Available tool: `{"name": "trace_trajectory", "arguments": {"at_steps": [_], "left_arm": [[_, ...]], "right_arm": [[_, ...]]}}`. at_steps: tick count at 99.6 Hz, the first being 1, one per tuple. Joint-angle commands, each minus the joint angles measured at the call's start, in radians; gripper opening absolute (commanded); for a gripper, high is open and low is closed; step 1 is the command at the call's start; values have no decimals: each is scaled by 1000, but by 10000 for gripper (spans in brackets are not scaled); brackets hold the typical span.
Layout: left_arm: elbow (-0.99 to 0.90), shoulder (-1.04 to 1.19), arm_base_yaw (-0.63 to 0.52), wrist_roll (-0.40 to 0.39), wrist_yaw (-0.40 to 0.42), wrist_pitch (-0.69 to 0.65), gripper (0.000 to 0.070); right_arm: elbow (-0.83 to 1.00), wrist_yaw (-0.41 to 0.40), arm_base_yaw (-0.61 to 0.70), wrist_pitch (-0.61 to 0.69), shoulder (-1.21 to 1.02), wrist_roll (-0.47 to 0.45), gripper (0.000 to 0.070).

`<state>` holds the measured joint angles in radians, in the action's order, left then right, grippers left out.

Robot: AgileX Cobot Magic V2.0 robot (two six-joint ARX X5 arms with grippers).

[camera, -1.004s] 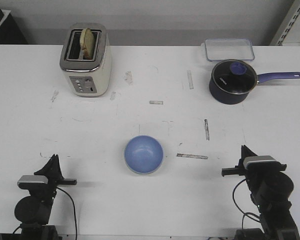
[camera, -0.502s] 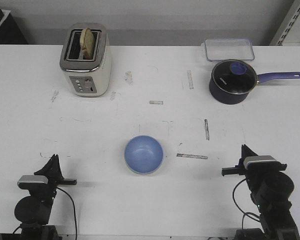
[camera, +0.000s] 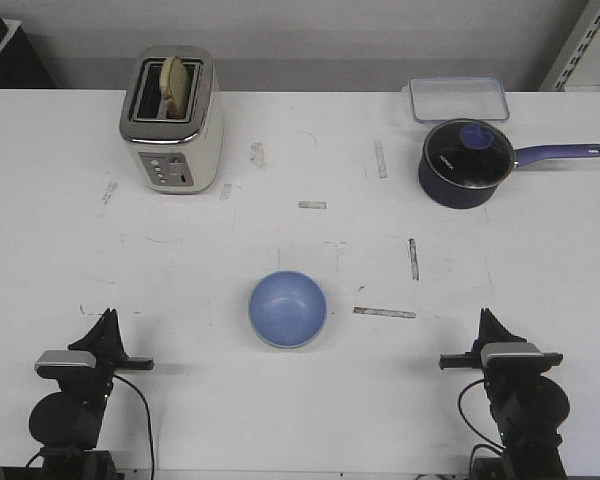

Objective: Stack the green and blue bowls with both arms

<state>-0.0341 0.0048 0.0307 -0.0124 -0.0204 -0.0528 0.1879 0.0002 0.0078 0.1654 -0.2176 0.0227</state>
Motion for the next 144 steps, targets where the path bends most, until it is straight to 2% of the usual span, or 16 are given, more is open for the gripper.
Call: {"name": "trace_trajectory", "arguments": {"at_steps": [1, 19, 22, 35, 144], "left_arm": [[22, -2, 2, 2, 4, -17, 3], [22, -2, 2, 2, 4, -17, 3], [22, -2, 2, 2, 4, -17, 3], [21, -1, 2, 2, 4, -19, 3], [21, -1, 2, 2, 4, -24, 3]], "right_arm": [[-36, -1, -9, -32, 52, 0, 0], [-158, 0, -14, -99, 225, 0, 0], [-178, 0, -14, -129, 218, -3, 0], [-175, 0, -14, -82, 216, -3, 0], [-175, 0, -14, -118, 216, -6, 0]]}}
